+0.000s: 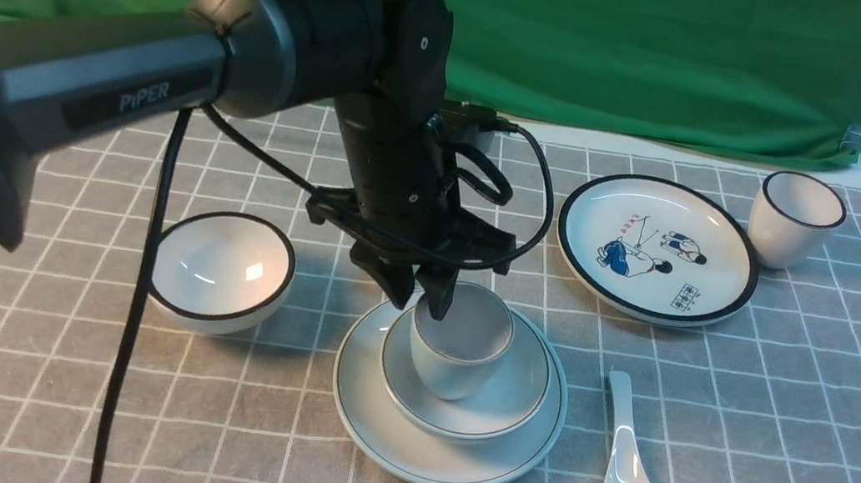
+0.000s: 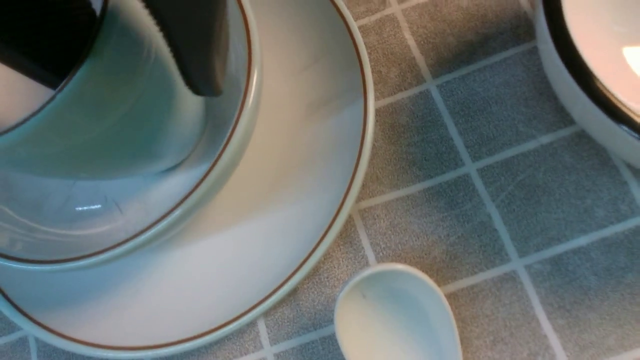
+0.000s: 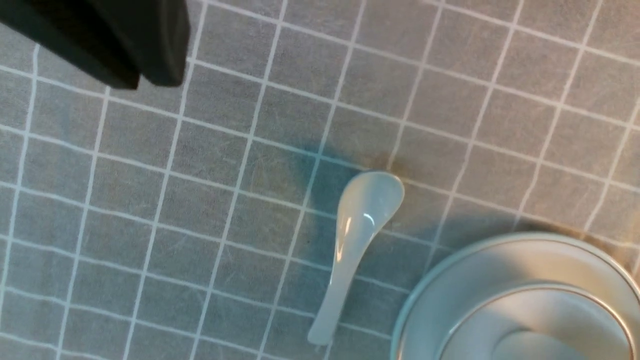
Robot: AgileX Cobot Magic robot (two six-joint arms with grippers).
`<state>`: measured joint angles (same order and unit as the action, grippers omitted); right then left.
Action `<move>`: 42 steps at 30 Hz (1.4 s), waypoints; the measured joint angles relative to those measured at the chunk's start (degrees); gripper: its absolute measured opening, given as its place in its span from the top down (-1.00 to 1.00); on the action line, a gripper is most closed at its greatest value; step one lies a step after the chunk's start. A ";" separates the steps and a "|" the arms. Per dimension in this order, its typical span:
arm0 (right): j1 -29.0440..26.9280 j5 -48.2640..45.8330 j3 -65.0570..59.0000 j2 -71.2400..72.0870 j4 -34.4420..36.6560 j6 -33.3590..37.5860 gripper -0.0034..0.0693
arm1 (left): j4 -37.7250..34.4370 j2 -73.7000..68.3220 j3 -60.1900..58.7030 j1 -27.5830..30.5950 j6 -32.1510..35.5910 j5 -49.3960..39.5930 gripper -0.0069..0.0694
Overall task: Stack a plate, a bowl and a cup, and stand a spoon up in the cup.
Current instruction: Use the left arm to put the blue teacup into the blue rice bowl in the middle, then use the right arm to grab a blue soup spoon
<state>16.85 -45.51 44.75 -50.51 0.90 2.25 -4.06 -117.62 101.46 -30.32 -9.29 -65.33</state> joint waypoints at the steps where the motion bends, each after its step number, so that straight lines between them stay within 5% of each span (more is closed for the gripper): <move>1: -0.09 -0.22 0.31 -0.37 0.00 -0.05 0.66 | 0.11 0.00 0.15 0.00 0.00 -0.01 0.05; 4: -1.43 -5.55 7.21 -8.34 0.01 -0.10 0.66 | 1.86 1.30 3.35 0.00 0.00 -3.03 -0.09; 7: -1.64 -7.91 13.01 -17.01 0.01 0.38 0.66 | 4.43 4.77 4.48 0.00 0.00 -3.53 0.02; 12: 1.53 -7.90 22.23 -31.34 0.01 1.04 0.59 | 9.66 15.62 -0.21 0.00 -0.75 -3.61 0.62; 20: 6.96 -3.07 32.16 -51.01 -0.36 0.29 -0.20 | 14.93 36.30 -27.06 0.00 -8.48 5.22 0.79; 26: 7.12 -0.12 34.44 -59.97 -0.90 -2.25 -0.38 | 15.17 49.13 -42.81 0.00 -13.55 9.00 0.79; 35: 7.12 3.17 34.65 -66.00 -0.58 -3.12 -0.30 | 16.57 58.52 -50.59 0.00 -16.45 9.21 0.79; 38: 7.30 2.39 34.93 -65.90 -0.90 -1.10 0.41 | 16.80 59.43 -50.59 0.00 -16.46 9.33 0.79; 42: 7.30 1.54 34.55 -60.93 -0.58 -0.87 0.39 | 17.22 59.47 -50.60 0.00 -16.46 9.64 0.79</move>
<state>24.15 -43.96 79.31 -111.44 0.32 1.38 13.17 -58.14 50.86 -30.32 -25.75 -55.69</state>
